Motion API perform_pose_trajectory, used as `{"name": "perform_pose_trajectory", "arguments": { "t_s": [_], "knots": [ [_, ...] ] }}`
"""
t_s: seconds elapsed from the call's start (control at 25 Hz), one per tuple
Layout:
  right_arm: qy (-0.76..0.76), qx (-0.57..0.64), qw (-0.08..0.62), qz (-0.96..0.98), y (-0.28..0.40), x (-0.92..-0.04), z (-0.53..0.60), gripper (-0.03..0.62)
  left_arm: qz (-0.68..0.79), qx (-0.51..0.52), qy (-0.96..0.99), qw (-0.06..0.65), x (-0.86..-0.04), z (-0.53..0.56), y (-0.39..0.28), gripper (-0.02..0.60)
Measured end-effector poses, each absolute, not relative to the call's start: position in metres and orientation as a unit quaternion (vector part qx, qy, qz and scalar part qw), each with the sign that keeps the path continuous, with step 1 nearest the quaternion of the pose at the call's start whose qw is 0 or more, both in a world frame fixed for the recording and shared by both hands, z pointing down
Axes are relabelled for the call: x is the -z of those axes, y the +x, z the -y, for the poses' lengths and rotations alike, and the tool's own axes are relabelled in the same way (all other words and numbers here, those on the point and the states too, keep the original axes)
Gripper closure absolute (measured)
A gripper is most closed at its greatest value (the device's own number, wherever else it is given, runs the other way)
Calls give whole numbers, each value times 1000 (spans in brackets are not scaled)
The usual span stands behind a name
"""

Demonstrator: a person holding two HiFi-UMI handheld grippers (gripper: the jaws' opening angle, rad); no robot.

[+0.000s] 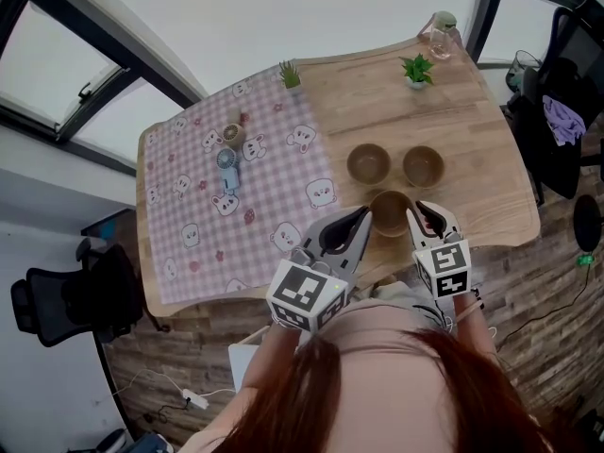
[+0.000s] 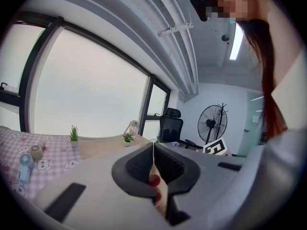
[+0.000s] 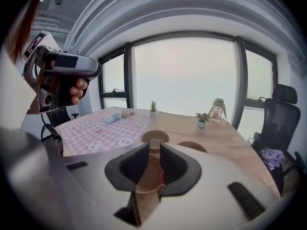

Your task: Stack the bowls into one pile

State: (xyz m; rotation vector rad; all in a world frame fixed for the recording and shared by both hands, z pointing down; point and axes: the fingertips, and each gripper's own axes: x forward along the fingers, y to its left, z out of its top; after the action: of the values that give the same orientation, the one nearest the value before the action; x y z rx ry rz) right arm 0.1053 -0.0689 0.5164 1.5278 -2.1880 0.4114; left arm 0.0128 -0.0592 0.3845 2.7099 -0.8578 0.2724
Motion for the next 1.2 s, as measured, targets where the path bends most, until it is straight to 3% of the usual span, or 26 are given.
{"name": "perform_pose_trajectory", "arguments": {
  "t_s": [1.2],
  "knots": [
    [571,-241,264,739,125,-612,79,517,268,-108,942,172,-407,84,12,571]
  ]
}}
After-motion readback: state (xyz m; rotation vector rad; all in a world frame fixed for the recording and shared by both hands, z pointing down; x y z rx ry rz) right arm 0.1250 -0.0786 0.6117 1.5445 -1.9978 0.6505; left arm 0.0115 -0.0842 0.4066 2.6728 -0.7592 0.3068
